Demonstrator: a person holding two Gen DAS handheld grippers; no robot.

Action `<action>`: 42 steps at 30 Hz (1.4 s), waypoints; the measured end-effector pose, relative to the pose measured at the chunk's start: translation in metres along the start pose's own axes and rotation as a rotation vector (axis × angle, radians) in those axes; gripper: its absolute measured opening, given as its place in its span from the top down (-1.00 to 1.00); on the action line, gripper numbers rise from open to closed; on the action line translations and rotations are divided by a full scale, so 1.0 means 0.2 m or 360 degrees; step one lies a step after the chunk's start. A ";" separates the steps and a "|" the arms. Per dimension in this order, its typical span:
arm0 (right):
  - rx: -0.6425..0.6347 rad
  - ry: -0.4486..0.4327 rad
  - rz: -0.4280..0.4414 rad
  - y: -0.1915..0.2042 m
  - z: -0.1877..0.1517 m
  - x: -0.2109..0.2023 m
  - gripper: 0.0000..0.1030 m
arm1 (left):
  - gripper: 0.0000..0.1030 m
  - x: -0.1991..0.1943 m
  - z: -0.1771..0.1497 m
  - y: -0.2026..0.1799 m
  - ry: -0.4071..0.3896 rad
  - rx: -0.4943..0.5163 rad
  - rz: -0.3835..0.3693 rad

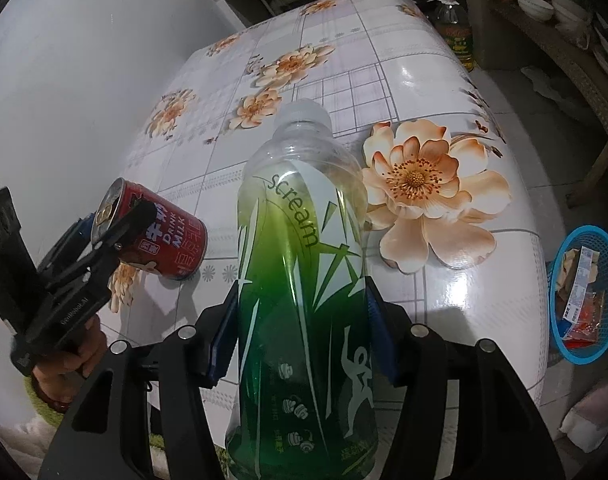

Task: Collect trash
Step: 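Grasp the red milk can with the left tool while the right tool holds the bottle, then hold the red can and green bottle above the table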

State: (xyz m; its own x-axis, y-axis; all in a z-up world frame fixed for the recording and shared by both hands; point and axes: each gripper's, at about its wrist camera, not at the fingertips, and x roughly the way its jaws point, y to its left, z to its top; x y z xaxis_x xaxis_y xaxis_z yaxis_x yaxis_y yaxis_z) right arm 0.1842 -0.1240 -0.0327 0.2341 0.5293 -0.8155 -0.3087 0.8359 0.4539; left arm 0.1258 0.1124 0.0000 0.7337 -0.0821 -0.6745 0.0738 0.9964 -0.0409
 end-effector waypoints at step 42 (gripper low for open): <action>0.0143 0.0025 0.0156 -0.03 0.01 0.04 -0.20 | -0.20 0.04 -0.05 -0.17 0.0102 0.0019 0.0068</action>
State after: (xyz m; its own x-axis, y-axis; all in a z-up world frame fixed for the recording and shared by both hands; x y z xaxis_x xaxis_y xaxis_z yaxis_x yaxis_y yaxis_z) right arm 0.1899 -0.1242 -0.0398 0.1921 0.6074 -0.7708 -0.2454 0.7902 0.5615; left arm 0.1231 0.0778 -0.0118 0.6918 -0.0376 -0.7211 0.0518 0.9987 -0.0023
